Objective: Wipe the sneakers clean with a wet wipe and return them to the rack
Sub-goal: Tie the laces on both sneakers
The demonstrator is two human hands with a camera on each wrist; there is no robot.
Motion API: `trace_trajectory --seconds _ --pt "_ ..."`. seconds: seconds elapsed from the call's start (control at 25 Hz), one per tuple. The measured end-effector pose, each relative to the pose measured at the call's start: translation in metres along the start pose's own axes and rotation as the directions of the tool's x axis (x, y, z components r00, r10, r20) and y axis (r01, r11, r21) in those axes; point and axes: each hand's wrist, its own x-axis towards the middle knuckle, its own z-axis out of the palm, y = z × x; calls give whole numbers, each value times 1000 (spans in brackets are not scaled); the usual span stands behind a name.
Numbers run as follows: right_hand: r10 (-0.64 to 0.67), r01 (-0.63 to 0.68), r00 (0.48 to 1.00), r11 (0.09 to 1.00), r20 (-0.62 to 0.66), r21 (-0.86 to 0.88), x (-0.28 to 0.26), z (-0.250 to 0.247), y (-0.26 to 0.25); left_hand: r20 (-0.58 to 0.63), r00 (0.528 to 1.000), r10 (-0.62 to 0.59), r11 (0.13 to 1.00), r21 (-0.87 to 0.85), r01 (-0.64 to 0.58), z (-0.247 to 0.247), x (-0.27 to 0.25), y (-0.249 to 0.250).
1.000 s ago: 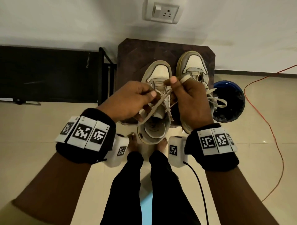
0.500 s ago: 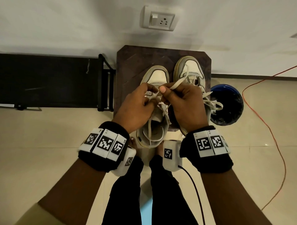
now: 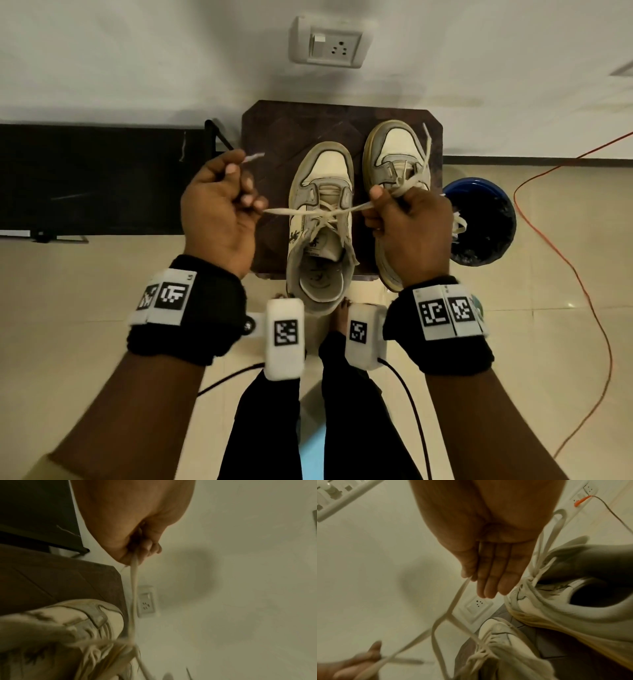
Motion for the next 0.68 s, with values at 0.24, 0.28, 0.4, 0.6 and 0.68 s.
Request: trace_trajectory --seconds 0.24,0.28,0.4,0.6,0.68 --pt "60 -121 987 888 -150 -444 -15 -31 39 -309 950 -45 940 309 145 -60 27 -12" --pt "74 -135 986 884 -151 -448 -17 -29 41 -294 955 -34 907 392 153 -59 28 -17" --pt "148 -215 973 866 -179 -453 -18 -30 38 -241 970 -45 800 573 179 -56 30 -26" --pt "-165 158 986 946 -1 -284 -29 -36 16 54 996 66 148 987 -63 -61 18 -25" --pt "-204 286 939 911 278 -298 -33 -22 9 317 946 61 78 944 -321 -46 3 -28"
